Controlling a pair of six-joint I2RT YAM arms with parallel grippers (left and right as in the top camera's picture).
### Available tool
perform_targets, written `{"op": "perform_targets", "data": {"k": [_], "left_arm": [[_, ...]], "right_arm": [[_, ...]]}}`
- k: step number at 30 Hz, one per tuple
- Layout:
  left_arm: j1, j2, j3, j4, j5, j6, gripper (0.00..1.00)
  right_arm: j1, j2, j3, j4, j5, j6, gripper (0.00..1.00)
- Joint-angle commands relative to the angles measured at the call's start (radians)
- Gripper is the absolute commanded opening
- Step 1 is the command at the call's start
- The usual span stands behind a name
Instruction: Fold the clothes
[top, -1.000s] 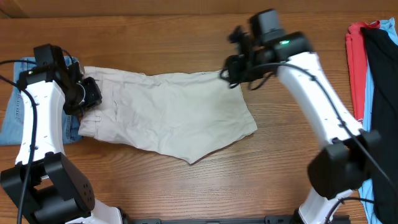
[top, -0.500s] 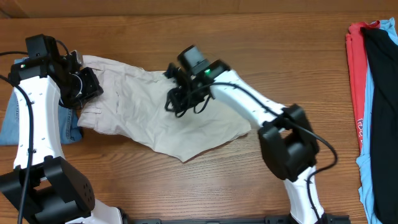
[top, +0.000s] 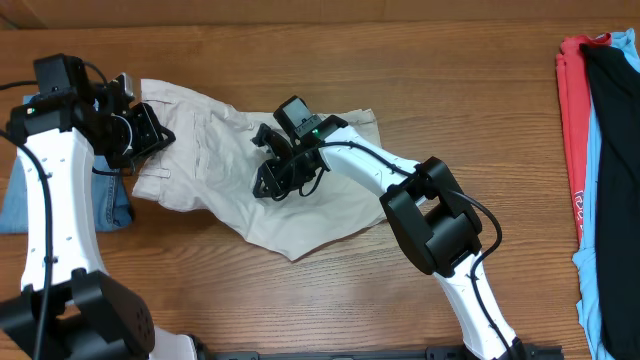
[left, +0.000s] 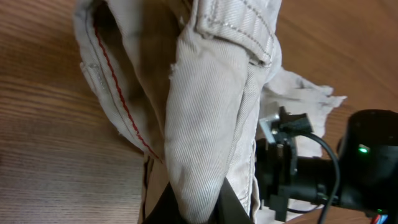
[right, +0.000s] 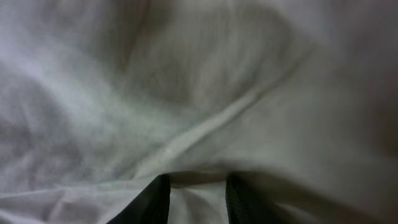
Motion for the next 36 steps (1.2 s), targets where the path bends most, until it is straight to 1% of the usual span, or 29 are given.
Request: {"op": "perform_targets", "data": {"k": [1, 5, 11, 15, 19, 23, 27, 31, 34, 36], "left_arm": [[-0.008, -0.057, 0.036, 0.008, 0.066, 0.018, 0.05], [-0.01, -0.058, 0.036, 0.007, 0.132, 0.017, 0.05], [-0.029, -0.058, 0.036, 0.011, 0.122, 0.014, 0.06], [-0.046, -0.057, 0.035, 0.0, 0.081, 0.014, 0.06], [-0.09, -0.057, 0.035, -0.007, 0.023, 0.014, 0.06], [-0.151, -0.057, 0.035, 0.003, 0.001, 0.01, 0.06], [-0.196, -0.056, 0.035, 0.005, -0.097, -0.044, 0.05], [-0.234, -0.054, 0.035, 0.005, -0.144, -0.08, 0.05], [-0.269, -0.053, 0.035, 0.014, -0.172, -0.106, 0.05], [-0.29, -0.05, 0.035, 0.023, -0.185, -0.122, 0.05]], "right_arm": [[0.019, 0.008, 0.001, 0.027, -0.039, 0.045, 0.33], [0.035, 0.008, 0.001, 0.064, -0.055, 0.08, 0.33], [0.055, 0.007, 0.002, 0.118, -0.051, 0.111, 0.34], [0.041, 0.003, 0.01, 0.092, -0.044, 0.124, 0.34], [0.001, -0.028, 0.056, -0.037, 0.044, 0.121, 0.37], [-0.06, -0.096, 0.106, -0.172, 0.153, 0.116, 0.4], [-0.139, -0.178, 0.122, -0.303, 0.311, 0.123, 0.4], [-0.233, -0.235, 0.122, -0.441, 0.459, 0.122, 0.41], [-0.302, -0.237, 0.115, -0.555, 0.528, 0.114, 0.41], [-0.329, -0.237, 0.095, -0.584, 0.538, 0.095, 0.41]]}}
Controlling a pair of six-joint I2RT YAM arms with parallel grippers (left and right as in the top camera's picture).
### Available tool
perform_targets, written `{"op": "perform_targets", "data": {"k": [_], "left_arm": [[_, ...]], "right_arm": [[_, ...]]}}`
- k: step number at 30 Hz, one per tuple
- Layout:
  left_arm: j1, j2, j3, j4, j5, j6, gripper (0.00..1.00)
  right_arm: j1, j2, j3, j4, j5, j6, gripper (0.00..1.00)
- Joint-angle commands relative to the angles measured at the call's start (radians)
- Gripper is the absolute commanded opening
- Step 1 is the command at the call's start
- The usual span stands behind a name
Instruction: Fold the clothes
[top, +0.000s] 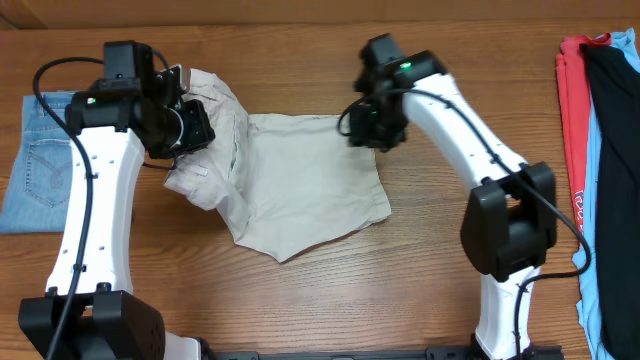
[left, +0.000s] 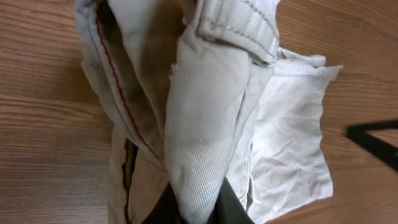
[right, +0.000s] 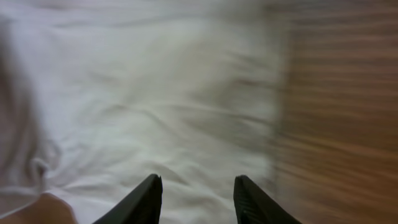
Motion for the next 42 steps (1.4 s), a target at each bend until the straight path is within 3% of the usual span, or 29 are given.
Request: {"op": "perform_targets", "data": {"k": [1, 7, 21, 42], "left_arm": [[-0.055, -0.021, 0.031, 0.016, -0.043, -0.062, 0.06], [-0.131, 0.016, 0.031, 0.026, -0.073, -0.09, 0.06], [-0.224, 0.043, 0.031, 0.079, -0.069, -0.124, 0.06], [-0.297, 0.071, 0.031, 0.083, -0.091, -0.153, 0.06]], "right_arm": [[-0.04, -0.006, -0.021, -0.042, 0.098, -0.028, 0.41], [-0.075, -0.006, -0.077, -0.095, 0.098, -0.051, 0.42], [-0.052, -0.006, -0.333, 0.028, 0.089, -0.051, 0.42], [-0.025, -0.006, -0.384, 0.096, 0.086, -0.052, 0.47]]}}
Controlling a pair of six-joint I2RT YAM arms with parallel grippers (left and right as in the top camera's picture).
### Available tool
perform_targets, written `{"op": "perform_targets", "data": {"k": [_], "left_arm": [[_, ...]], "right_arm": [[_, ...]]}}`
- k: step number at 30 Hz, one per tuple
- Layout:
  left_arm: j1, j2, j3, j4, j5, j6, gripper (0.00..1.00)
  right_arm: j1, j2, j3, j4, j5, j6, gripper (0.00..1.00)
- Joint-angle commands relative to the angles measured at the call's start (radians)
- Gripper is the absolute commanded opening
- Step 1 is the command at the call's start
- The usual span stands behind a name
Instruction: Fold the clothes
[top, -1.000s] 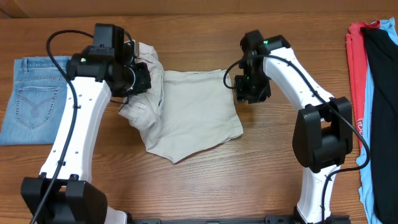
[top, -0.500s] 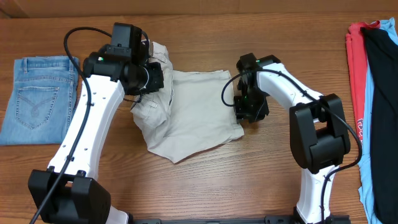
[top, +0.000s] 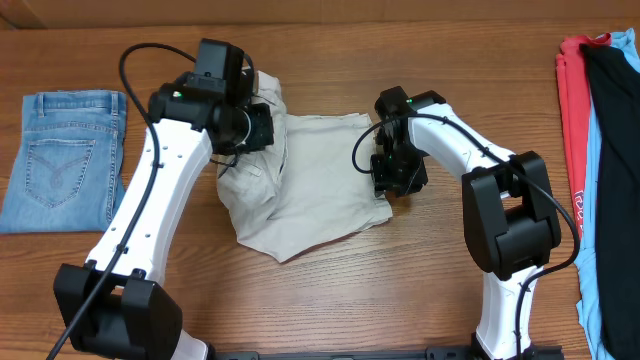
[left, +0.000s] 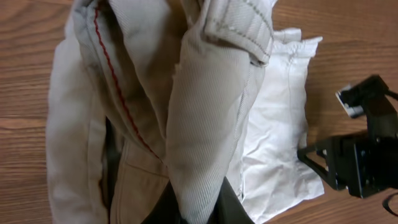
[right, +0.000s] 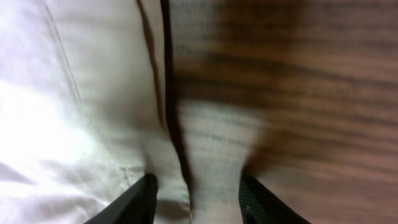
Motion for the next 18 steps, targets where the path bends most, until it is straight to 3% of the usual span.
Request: {"op": "perform_targets", "data": {"k": [1, 18], "left_arm": [[-0.019, 0.006, 0.027, 0.008, 0.014, -0.031, 0.06], [-0.131, 0.014, 0.027, 0.059, 0.029, -0.181, 0.06]], "right_arm": [[0.003, -0.005, -0.047, 0.04, -0.005, 0.0, 0.47], [0.003, -0.005, -0.144, 0.114, -0.006, 0.005, 0.47]]}}
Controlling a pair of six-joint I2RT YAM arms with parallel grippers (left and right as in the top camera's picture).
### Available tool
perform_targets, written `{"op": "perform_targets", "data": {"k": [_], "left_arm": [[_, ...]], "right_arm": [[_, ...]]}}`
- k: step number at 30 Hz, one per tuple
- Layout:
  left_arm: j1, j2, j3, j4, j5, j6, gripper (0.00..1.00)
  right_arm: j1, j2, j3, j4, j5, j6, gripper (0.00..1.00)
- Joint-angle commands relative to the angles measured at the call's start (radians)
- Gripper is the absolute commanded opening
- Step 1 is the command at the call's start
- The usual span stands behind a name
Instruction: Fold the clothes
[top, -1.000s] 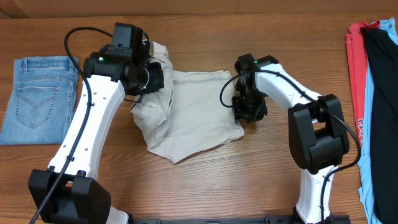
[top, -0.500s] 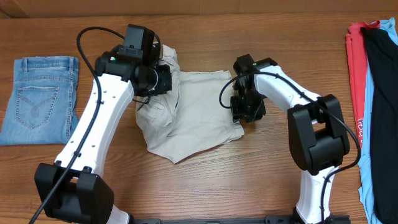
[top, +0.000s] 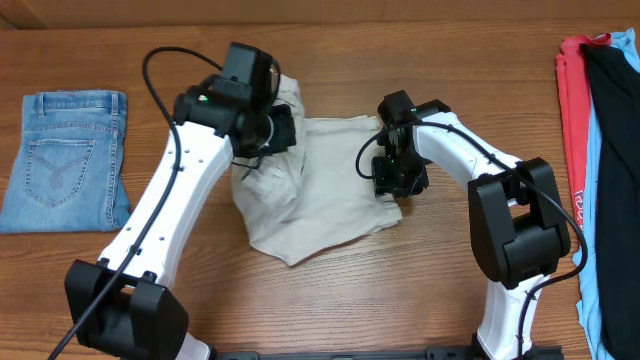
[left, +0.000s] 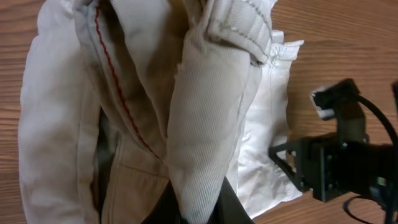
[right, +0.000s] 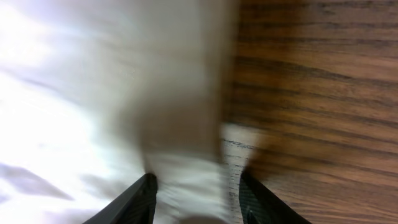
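Observation:
A beige pair of shorts (top: 320, 190) lies crumpled at mid-table. My left gripper (top: 272, 128) hangs over its upper left part, shut on a thick fold of the waistband (left: 205, 112); the black fingertips (left: 198, 208) pinch the twill, with a red-stitched seam beside them. My right gripper (top: 398, 185) sits at the right hem. In the right wrist view it is open (right: 196, 199), low over the table, and the blurred pale edge of the cloth (right: 186, 162) lies between its fingers. The right arm (left: 336, 168) also shows in the left wrist view.
Folded blue jeans (top: 65, 155) lie at the far left. A pile of red, blue and black clothes (top: 600, 150) lines the right edge. Bare wooden table (top: 450, 290) surrounds the shorts.
My left gripper has moved right with the waistband, which now lies further over the spread part. The right gripper stays open at the right hem, and the cloth edge now lies between its fingers.
First the left gripper held the waistband at the far left over the jeans, and the right gripper's fingers stood close together in the cloth's middle. Then the right gripper was open at the upper right corner, later at the right hem. The left gripper kept moving right.

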Motion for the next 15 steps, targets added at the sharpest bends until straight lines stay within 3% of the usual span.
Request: {"op": "perform_targets", "data": {"k": [1, 15], "left_arm": [[-0.037, 0.013, 0.027, 0.022, 0.032, -0.043, 0.07], [-0.063, 0.06, 0.027, 0.055, 0.061, -0.037, 0.05]], "right_arm": [[0.003, 0.048, -0.051, 0.01, -0.002, 0.001, 0.47], [0.003, 0.048, -0.051, 0.002, -0.002, 0.0, 0.47]]}}
